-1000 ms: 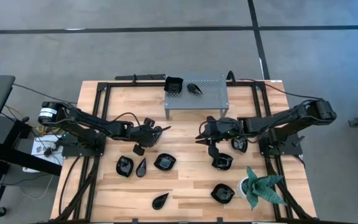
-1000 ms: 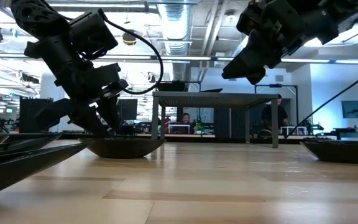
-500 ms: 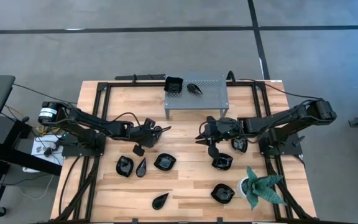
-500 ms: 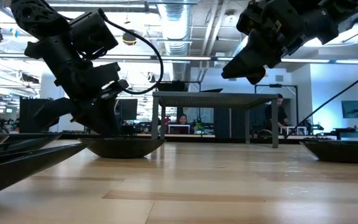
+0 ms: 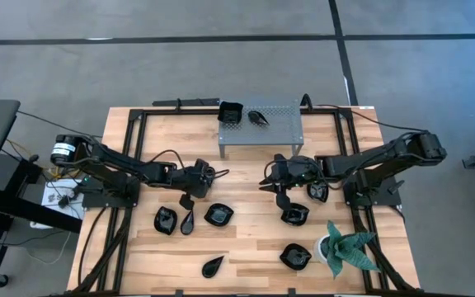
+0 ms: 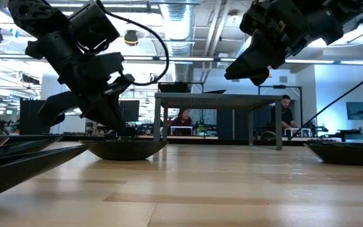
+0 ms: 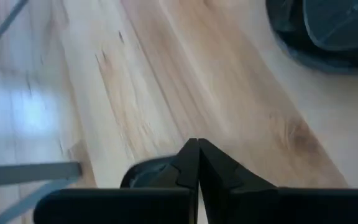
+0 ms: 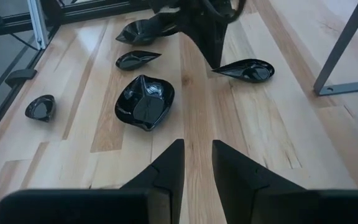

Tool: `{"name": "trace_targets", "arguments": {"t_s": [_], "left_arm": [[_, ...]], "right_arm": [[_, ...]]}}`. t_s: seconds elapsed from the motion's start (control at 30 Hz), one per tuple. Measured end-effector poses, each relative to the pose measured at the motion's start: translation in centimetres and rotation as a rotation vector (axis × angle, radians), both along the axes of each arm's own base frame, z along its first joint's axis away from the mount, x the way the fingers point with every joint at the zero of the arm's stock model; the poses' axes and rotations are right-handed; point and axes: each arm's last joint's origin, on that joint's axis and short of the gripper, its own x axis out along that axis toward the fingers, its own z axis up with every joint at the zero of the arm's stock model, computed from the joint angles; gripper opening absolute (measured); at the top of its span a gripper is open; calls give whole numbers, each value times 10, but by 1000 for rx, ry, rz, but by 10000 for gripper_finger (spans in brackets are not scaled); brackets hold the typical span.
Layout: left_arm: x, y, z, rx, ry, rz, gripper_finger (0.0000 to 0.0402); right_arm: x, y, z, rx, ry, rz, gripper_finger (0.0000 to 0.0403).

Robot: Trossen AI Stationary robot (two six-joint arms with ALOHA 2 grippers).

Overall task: Pick & Place Mini shaped plates
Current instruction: Stack the drop-shaped plate on top of the drop-shaped plate on the shelf

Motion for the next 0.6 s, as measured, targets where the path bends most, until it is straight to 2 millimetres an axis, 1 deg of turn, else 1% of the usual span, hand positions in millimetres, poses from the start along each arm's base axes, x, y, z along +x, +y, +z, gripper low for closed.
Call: {"name": "trace_targets", "arguments": {"t_s": [0.13,0.23,0.4,0.6], "left_arm": [[-1,2,0,65,8,53,9],[-1,2,0,120,8,67,21],[-6,0,-3,166,64,51,65],[-12,0,-7,147,129,91,123]], "right_arm": [[0,0,0,0,0,0,77],[0,0,0,0,0,0,77],[0,0,0,0,0,0,77],[0,0,0,0,0,0,77]]}}
